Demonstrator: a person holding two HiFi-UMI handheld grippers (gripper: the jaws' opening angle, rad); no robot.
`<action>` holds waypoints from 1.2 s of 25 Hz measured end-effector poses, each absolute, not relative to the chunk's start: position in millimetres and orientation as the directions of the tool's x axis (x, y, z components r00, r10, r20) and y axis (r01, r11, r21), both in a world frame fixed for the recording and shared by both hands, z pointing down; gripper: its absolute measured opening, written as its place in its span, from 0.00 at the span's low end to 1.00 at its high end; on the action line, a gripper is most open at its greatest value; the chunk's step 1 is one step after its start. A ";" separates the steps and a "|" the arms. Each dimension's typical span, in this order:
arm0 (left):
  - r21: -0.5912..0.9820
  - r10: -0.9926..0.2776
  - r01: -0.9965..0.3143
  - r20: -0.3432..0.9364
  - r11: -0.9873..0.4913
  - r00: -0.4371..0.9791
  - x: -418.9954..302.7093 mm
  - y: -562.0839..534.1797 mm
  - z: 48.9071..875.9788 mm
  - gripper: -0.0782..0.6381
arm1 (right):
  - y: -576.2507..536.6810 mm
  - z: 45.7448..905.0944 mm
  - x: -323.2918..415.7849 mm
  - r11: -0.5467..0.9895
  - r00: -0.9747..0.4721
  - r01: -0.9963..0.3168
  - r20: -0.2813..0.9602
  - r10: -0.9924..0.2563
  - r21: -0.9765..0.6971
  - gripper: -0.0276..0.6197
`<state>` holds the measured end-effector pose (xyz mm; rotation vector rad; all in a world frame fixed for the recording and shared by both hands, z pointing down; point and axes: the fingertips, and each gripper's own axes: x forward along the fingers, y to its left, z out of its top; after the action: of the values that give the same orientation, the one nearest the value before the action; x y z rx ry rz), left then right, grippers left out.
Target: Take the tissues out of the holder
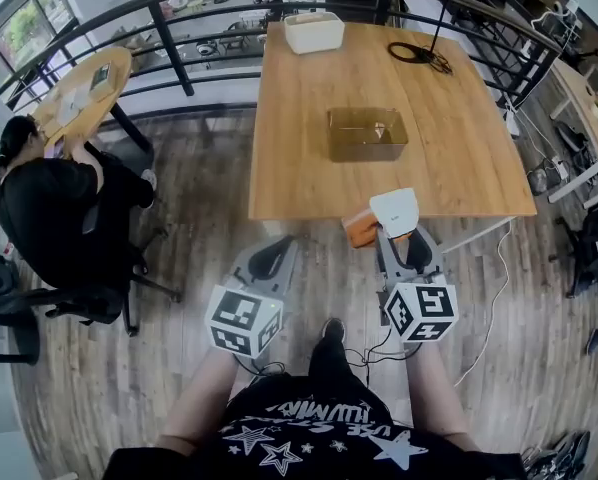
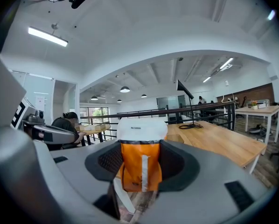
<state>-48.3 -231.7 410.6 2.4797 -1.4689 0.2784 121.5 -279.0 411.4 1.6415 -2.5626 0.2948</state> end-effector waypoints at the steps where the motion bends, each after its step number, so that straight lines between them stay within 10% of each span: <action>1: 0.115 -0.832 -0.878 0.283 -0.464 0.477 -54.2 -224.3 409.5 0.13 | -270.3 410.6 116.2 0.404 -0.419 -0.908 0.175 -0.891 -0.114 0.38; 30: 0.110 -0.829 -0.861 0.233 -0.496 0.508 -190.3 19.6 404.9 0.13 | -20.0 404.9 -6.0 0.351 -0.357 -0.934 0.161 -0.920 -0.066 0.38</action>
<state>-190.3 19.6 404.9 2.5382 -1.4443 0.2191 -6.0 -20.0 404.9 1.7233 -2.5022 0.2226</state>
